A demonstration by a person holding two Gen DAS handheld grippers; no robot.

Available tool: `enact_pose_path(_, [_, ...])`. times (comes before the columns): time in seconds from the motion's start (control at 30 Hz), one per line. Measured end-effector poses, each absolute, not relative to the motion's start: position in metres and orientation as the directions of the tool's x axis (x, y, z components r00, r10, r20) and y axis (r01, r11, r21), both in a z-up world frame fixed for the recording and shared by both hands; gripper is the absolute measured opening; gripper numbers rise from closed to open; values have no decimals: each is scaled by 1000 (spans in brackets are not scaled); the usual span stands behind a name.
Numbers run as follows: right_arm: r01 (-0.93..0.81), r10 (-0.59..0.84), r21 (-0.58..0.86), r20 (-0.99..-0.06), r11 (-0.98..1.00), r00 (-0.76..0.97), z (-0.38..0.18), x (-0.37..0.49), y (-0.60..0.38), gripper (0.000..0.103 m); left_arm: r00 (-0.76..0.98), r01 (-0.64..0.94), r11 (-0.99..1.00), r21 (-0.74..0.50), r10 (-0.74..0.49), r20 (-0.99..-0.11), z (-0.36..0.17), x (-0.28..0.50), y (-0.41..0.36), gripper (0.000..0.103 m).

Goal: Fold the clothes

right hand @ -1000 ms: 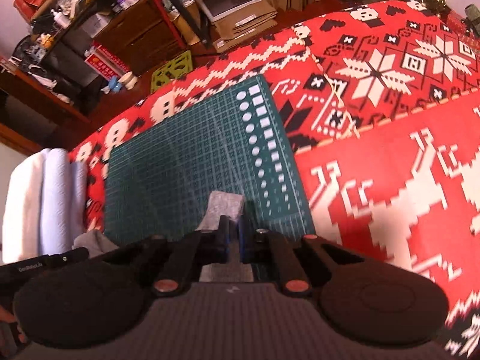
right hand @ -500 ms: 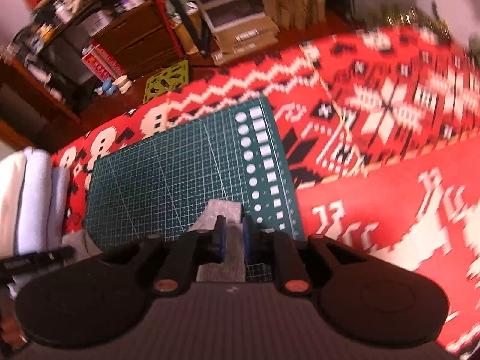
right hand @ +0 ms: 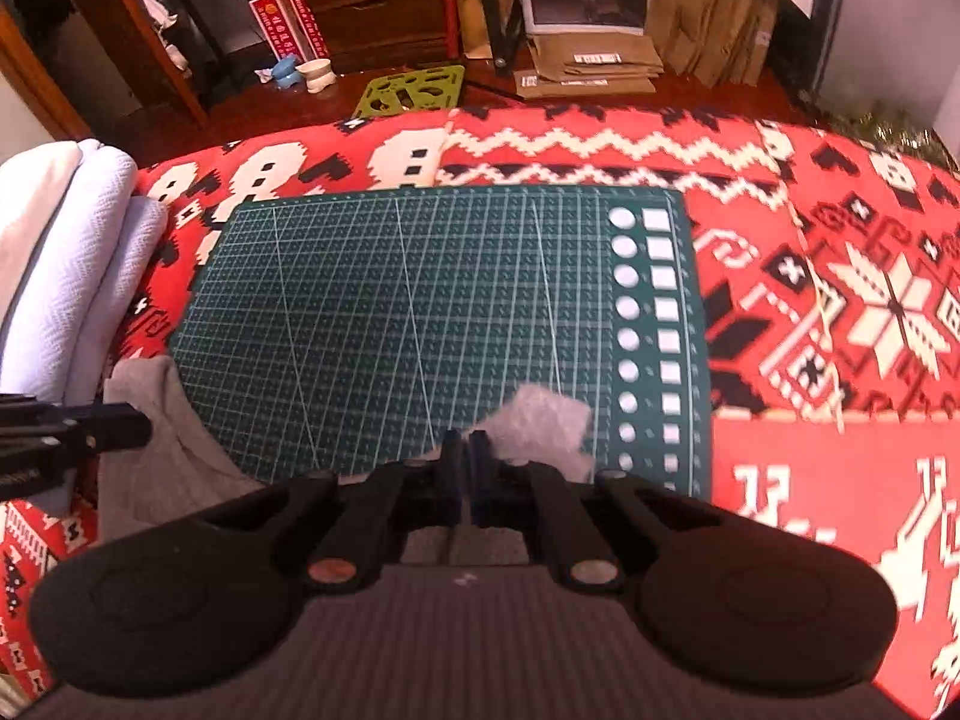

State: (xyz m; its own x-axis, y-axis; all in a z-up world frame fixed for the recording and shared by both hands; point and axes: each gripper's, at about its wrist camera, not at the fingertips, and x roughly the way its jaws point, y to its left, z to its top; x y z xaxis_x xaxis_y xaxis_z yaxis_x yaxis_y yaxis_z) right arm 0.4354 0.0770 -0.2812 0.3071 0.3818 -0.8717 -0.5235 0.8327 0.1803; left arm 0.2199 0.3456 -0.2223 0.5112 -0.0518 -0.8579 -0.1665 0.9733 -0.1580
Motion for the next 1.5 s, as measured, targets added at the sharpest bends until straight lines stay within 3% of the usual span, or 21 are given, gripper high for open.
enact_pose_path(0.17, [-504,391,198,-866,841,312,-281,446,81,2,520,-143,980,-142,-48,-853,-221,227,346,12])
enact_pose_path(0.27, [-484,398,204,-852,851,341,-268,447,73,11,526,-139,979,-147,-53,-849,-214,227,346,12])
enact_pose_path(0.5, [-450,378,200,-856,871,352,-264,455,53,11,543,-129,980,-150,-57,-838,-203,229,348,12])
enact_pose_path(0.57, [-444,375,198,-856,874,356,-263,457,49,13,547,-128,980,-153,-59,-835,-201,230,348,18])
enact_pose_path(0.63, [-448,383,200,-848,872,367,-257,455,48,18,550,-128,979,-156,-61,-833,-198,230,349,28])
enact_pose_path(0.73, [-458,395,205,-841,865,369,-247,445,45,26,554,-125,979,-161,-66,-830,-193,229,349,29])
enact_pose_path(0.9, [-466,409,216,-836,858,365,-229,415,34,57,558,-98,980,-172,-89,-825,-181,202,339,39])
enact_pose_path(1.0, [-461,412,223,-835,859,364,-225,393,26,74,555,-73,982,-176,-106,-825,-181,184,332,40])
enact_pose_path(1.1, [-468,404,207,-837,859,370,-224,374,23,80,546,-61,982,-177,-116,-830,-188,171,328,37])
enact_pose_path(1.17, [-457,397,204,-835,866,381,-224,366,21,83,541,-57,983,-173,-115,-833,-192,166,325,29])
enact_pose_path(1.23, [-450,399,203,-826,870,398,-222,360,19,83,543,-46,985,-168,-117,-831,-196,166,323,23])
enact_pose_path(1.33, [-459,390,179,-819,870,421,-218,355,20,79,544,-29,986,-165,-123,-830,-202,168,320,23])
enact_pose_path(1.4, [-461,390,178,-819,870,420,-219,356,21,70,528,-35,981,-190,-143,-837,-209,170,320,23])
enact_pose_path(1.5, [-468,398,183,-818,865,415,-221,360,23,54,515,-43,974,-223,-170,-840,-215,170,321,5])
